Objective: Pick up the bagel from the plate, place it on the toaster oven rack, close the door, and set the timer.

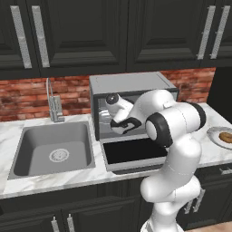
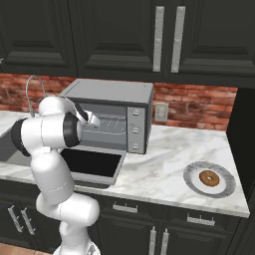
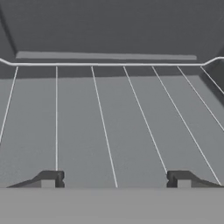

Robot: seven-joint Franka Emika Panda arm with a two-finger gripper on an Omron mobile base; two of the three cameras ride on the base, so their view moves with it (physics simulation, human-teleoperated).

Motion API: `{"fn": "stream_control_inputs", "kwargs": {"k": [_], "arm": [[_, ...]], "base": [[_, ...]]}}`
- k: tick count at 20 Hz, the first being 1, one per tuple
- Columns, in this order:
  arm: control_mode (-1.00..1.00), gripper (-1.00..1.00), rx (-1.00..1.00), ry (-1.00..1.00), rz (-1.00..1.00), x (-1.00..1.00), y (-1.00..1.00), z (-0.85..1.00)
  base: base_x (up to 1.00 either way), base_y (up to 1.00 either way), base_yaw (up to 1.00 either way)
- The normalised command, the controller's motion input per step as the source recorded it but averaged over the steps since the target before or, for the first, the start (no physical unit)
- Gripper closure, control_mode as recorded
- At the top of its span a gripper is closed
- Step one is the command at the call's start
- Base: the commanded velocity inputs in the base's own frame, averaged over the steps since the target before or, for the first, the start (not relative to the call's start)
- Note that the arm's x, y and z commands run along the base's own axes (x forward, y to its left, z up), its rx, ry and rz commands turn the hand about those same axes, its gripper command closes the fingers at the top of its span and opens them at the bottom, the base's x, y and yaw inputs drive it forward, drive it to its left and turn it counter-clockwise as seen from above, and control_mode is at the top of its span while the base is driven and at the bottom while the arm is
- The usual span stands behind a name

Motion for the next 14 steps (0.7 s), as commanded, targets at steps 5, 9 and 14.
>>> {"fn": "stream_control_inputs", "kwargs": {"k": [5,9,14], "arm": [[-1.0,-1.0,0.0,0.07,0.0,-0.07,-0.06,-0.25],[-1.0,-1.0,0.0,0.22,-0.01,-0.37,-0.12,-0.39],[-1.0,-1.0,0.0,0.23,0.0,-0.72,-0.16,-0.65]], "base": [[0.0,0.0,0.0],[0.0,0.0,0.0],[0.0,0.0,0.0]]}}
